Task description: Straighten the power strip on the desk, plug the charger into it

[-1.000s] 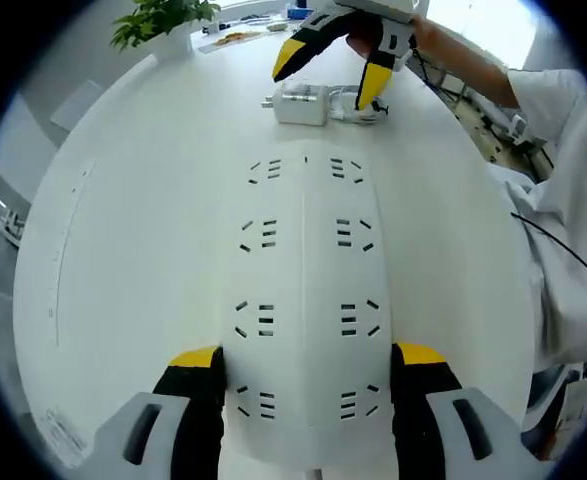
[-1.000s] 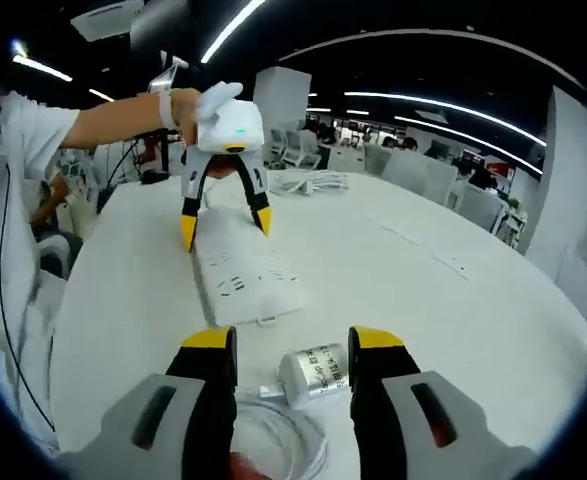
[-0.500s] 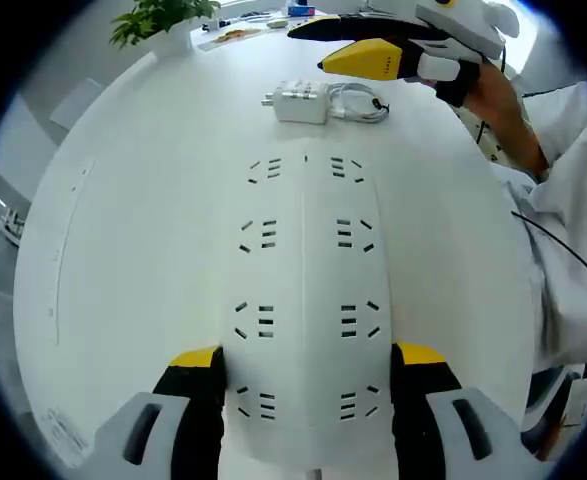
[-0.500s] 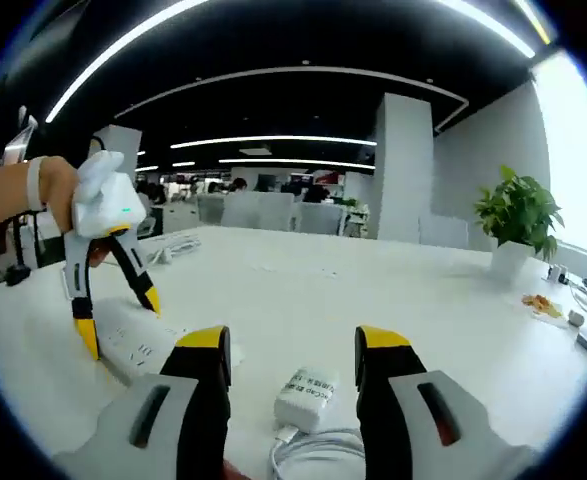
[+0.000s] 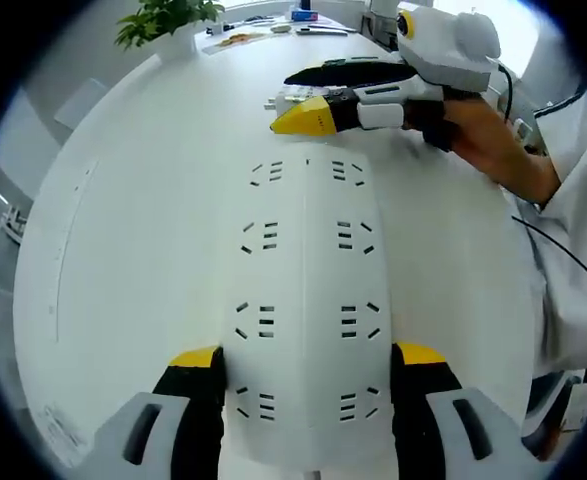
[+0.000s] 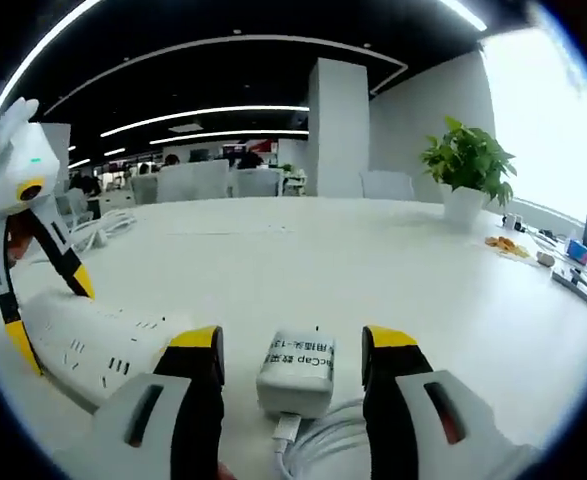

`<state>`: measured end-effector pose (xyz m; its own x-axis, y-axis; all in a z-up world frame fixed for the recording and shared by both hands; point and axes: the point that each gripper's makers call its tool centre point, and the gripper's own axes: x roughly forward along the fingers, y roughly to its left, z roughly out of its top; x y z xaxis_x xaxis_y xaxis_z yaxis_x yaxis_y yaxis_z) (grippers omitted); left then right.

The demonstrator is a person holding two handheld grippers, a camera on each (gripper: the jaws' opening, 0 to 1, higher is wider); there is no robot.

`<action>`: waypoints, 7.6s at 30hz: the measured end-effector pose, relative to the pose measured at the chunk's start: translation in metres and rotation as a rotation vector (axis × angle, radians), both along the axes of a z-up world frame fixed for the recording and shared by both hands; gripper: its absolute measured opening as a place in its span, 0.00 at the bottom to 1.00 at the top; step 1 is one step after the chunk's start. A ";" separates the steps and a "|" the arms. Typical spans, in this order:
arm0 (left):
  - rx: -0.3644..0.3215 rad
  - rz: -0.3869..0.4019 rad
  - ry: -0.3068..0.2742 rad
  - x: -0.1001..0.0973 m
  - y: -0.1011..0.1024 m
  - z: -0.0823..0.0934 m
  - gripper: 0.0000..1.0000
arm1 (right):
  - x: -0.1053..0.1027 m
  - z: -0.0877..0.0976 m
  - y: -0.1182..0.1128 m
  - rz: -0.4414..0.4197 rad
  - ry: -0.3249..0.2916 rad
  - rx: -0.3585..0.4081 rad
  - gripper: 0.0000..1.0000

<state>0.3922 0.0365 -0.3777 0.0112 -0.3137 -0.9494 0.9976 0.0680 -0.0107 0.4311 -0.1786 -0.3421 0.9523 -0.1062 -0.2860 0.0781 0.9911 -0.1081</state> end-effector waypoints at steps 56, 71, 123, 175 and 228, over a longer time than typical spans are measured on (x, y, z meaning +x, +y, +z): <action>-0.046 0.010 0.002 0.000 -0.001 0.000 0.68 | -0.009 -0.017 0.030 0.739 0.100 -0.020 0.31; -0.026 0.022 0.002 0.000 -0.002 0.000 0.68 | -0.017 -0.019 0.037 0.940 0.104 -0.070 0.31; 0.021 0.028 0.003 -0.001 -0.002 0.000 0.68 | -0.036 -0.018 0.031 0.835 0.057 -0.026 0.28; 0.085 -0.062 0.001 0.002 -0.007 0.001 0.67 | -0.044 -0.014 0.024 0.843 0.074 0.084 0.26; 0.122 -0.085 -0.040 0.004 -0.009 0.003 0.67 | -0.056 0.024 0.090 0.342 0.915 0.107 0.25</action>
